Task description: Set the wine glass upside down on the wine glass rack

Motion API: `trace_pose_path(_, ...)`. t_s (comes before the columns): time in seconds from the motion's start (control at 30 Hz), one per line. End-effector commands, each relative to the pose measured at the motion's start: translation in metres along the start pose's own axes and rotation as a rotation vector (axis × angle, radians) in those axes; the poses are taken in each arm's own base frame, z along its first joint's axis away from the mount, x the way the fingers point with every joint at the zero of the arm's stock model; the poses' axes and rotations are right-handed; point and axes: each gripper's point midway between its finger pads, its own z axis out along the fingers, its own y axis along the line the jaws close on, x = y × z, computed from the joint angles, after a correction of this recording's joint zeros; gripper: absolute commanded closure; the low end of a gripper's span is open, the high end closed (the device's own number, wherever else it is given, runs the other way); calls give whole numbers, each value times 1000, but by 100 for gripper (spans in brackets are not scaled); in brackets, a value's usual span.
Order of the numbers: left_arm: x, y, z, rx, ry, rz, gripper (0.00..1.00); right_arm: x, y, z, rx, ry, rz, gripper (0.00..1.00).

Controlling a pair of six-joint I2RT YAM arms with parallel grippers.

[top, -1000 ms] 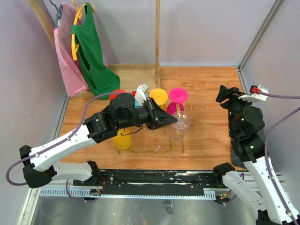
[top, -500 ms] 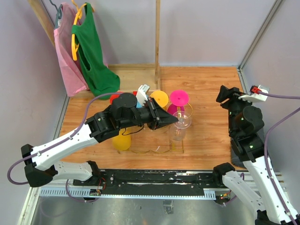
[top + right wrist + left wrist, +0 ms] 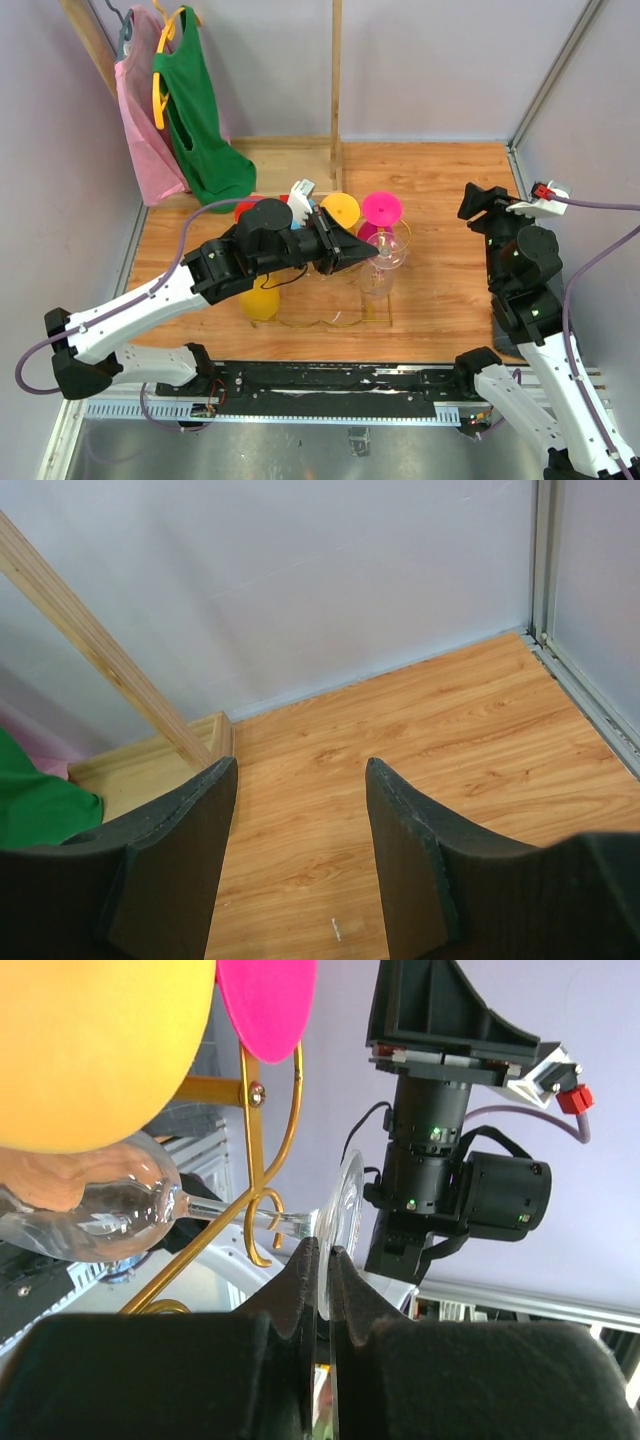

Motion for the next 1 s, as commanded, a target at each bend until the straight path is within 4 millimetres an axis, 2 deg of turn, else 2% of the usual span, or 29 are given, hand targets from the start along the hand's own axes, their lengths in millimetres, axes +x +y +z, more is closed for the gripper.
trace_pose_path(0.0,-14,-23,-13,80,-83,-17,100,-3,-2,1,2,-18,17,44)
trace_pose_path(0.33,-10,-17,-10,67,-66,-15,100,1,-1,2,-6,-10,21,44)
trace_pose_path(0.97,-7,-1,2,23,-48,-11,100,-6,2,-4,-29,-25,48,44)
